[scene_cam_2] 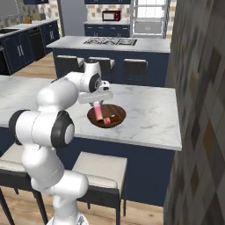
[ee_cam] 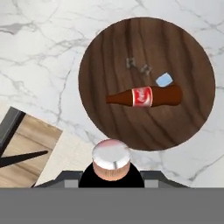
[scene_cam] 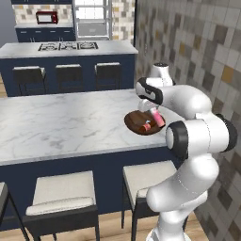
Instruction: Open the fridge, grab two sodas, and place both sodas inside the bowl with ice on the dining counter.
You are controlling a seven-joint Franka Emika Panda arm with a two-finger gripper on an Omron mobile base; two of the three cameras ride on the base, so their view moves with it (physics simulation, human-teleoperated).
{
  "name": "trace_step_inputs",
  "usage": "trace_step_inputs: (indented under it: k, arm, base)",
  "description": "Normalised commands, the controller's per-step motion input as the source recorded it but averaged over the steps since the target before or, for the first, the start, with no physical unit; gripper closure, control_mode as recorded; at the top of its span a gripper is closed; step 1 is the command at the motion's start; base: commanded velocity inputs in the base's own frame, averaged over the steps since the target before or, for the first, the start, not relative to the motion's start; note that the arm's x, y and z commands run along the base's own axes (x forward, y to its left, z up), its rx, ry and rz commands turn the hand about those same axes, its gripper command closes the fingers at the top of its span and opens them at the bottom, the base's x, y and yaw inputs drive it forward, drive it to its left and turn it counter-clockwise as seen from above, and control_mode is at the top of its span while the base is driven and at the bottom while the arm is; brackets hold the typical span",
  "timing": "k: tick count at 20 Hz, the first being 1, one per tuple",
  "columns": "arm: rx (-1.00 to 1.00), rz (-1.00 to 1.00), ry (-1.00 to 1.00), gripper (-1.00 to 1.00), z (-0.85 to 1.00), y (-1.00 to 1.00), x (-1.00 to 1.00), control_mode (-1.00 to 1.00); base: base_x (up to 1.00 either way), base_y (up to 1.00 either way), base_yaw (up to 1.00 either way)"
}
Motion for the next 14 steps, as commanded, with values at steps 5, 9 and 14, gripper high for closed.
trace_step_inputs:
  k: [5, 9, 14]
  arm:
    - [0.00, 0.05, 0.00, 1.00, -0.47, 0.00, 0.32, -1.00]
    - [-0.01, 0.07, 0.00, 1.00, -0.25, 0.00, 0.34, -1.00]
    - [-0.04, 0.09, 0.00, 1.00, -0.10, -0.05, 0.37, -1.00]
  base:
    - [0.00, 0.00, 0.00]
    - [0.00, 0.00, 0.00]
    - [0.00, 0.00, 0.00]
